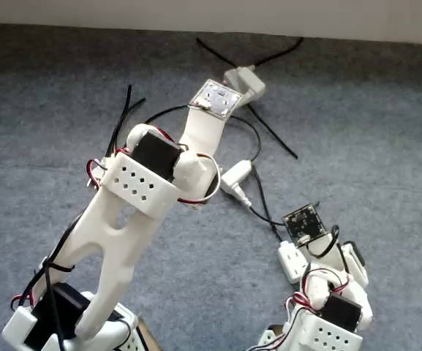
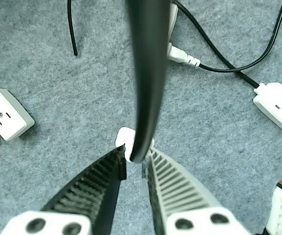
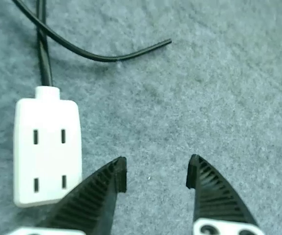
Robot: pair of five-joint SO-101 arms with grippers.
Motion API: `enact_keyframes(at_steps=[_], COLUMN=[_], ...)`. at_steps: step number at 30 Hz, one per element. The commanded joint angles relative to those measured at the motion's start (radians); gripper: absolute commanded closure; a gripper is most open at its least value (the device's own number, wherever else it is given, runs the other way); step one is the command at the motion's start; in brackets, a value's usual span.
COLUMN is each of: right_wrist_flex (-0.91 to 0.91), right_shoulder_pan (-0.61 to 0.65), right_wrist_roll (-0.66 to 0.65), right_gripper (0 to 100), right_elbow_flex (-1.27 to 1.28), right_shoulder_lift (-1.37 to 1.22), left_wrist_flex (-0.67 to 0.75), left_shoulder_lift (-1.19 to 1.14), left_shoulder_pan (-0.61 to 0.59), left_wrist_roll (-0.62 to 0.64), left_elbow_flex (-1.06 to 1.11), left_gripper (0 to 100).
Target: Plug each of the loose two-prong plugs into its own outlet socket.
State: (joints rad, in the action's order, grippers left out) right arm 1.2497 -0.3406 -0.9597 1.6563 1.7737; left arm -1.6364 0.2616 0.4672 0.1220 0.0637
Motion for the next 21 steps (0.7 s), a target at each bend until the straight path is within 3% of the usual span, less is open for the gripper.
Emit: enact_keyframes(at_steps=[1,3,8,15,21], right_wrist_flex=[0.061,0.081,0.079,0.18,0.143], right_shoulder_pan=[0.102,0.168,0.257,0.101,-0.007], right_wrist_roll=[-0.018,-0.002,0.193,0.094,0.152], right_gripper=[78.9,78.9,78.9,78.9,78.9], right_elbow_flex=[0.102,0.101,0.033,-0.165,-0.243], right_shoulder_lift=[-0.007,-0.004,-0.002,-0.016,-0.231], left_wrist_flex=[-0.002,0.018,0.026,0.078,0.147], left_shoulder_lift=[0.007,0.007,-0.001,-0.001,0.007], left_shoulder_pan=[-0.008,-0.008,-0.015,-0.015,-0.015], left_wrist_roll=[-0.008,-0.008,-0.008,0.015,0.046], left_elbow_flex=[-0.004,-0.001,0.001,0.036,0.088], left_gripper=[99,99,99,99,99])
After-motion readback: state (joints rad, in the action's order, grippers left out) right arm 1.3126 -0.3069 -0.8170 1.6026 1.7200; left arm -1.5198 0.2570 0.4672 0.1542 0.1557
